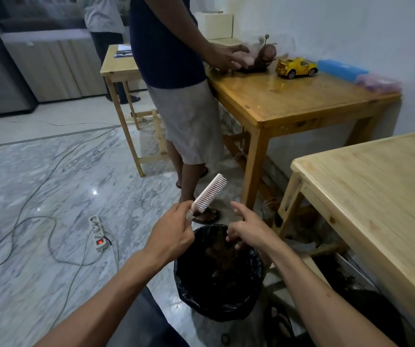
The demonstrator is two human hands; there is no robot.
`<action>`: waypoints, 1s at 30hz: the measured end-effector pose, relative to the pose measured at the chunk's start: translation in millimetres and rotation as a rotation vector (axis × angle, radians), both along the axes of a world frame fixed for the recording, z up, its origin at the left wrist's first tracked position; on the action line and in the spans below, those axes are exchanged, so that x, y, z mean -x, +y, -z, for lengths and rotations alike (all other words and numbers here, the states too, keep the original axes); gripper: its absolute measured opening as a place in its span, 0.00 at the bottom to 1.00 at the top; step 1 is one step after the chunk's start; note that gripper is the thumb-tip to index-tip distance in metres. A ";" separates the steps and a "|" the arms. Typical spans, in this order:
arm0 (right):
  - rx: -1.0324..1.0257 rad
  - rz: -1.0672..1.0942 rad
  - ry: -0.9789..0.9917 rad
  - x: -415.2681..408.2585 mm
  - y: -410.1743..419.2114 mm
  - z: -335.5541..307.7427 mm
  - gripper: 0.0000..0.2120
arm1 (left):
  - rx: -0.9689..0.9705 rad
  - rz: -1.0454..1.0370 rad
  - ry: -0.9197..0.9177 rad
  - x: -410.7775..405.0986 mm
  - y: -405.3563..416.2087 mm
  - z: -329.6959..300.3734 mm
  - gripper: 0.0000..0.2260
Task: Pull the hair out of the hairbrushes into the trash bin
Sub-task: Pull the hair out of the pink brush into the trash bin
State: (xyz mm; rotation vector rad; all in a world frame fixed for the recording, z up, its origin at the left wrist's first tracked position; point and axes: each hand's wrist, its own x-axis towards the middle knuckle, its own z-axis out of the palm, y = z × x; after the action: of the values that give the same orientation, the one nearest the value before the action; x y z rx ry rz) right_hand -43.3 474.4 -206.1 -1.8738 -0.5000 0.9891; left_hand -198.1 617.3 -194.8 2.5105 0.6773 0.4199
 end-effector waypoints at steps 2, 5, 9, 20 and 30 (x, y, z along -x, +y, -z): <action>-0.081 -0.033 -0.038 -0.6 0.9 -4.2 0.42 | 0.006 0.035 -0.011 -0.9 -0.9 1.4 0.19; -0.237 -0.085 0.127 -1.1 1.5 -8.0 0.29 | 0.000 0.094 -0.049 -2.3 -3.9 1.5 0.19; -0.368 -0.060 0.265 1.8 3.1 -4.3 0.07 | -0.016 0.114 -0.127 -3.7 -1.6 1.9 0.11; -0.271 0.231 0.065 -1.8 -3.3 20.8 0.12 | -0.130 -0.197 0.027 5.3 13.8 7.2 0.09; 0.117 -0.121 0.001 14.7 9.0 9.7 0.31 | -0.119 -0.170 0.061 5.2 15.4 6.6 0.09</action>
State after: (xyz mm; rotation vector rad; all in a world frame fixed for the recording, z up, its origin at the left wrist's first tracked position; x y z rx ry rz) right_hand -57.9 483.3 -215.9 -1.9647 -0.5715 1.1200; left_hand -203.2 632.8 -201.4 2.5956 0.9192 0.4583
